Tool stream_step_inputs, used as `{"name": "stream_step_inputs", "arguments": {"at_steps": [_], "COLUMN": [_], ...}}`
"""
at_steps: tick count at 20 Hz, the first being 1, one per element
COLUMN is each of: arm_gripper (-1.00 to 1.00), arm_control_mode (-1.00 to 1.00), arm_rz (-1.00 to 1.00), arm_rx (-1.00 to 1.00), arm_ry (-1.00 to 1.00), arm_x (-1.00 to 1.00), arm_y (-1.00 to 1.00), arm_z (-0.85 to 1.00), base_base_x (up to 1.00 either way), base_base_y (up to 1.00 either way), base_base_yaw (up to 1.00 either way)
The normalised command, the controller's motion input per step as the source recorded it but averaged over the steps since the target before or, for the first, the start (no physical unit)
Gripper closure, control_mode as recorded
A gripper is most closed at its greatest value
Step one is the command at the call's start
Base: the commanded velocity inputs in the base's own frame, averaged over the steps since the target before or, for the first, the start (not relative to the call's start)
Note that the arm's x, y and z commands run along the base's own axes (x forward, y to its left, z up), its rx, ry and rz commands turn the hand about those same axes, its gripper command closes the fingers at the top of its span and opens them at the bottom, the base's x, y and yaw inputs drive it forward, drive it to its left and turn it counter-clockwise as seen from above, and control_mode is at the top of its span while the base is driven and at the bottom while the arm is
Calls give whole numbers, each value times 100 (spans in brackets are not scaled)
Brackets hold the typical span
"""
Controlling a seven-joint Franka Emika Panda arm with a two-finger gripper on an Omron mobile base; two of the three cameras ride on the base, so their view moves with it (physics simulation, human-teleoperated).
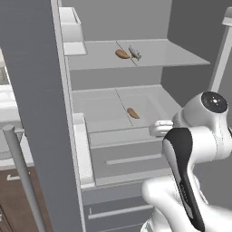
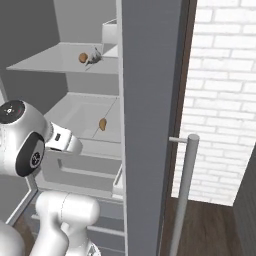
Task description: Place one sweet potato and one fish in each tupperware on the nearby counter, to pack two identical lunches.
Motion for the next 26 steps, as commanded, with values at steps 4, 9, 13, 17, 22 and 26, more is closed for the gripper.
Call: {"name": "stream_step_inputs", "arguments": {"at_steps": [4, 9, 13, 17, 22, 26], "arm_gripper": [-100, -100, -100, -100, -100, -100], "arm_control_mode": [100, -100, -100, -100, -100, -100], "arm_rz": [0, 0, 2, 2, 0, 0], "arm_rx": [0, 1, 2, 0, 0, 0], "arm_ry": [0, 0, 0, 0, -1, 4], "arm_x": [0, 56, 98, 100, 78, 69], "arm_y": [0, 0, 0, 0, 0, 0], "arm_z": [0, -14, -33, -41, -18, 0], "base_base_x": [47, 10, 0, 0, 0, 0], "base_base_y": [0, 0, 0, 0, 0, 0], "base_base_yaw": [0, 0, 0, 0, 0, 0]}}
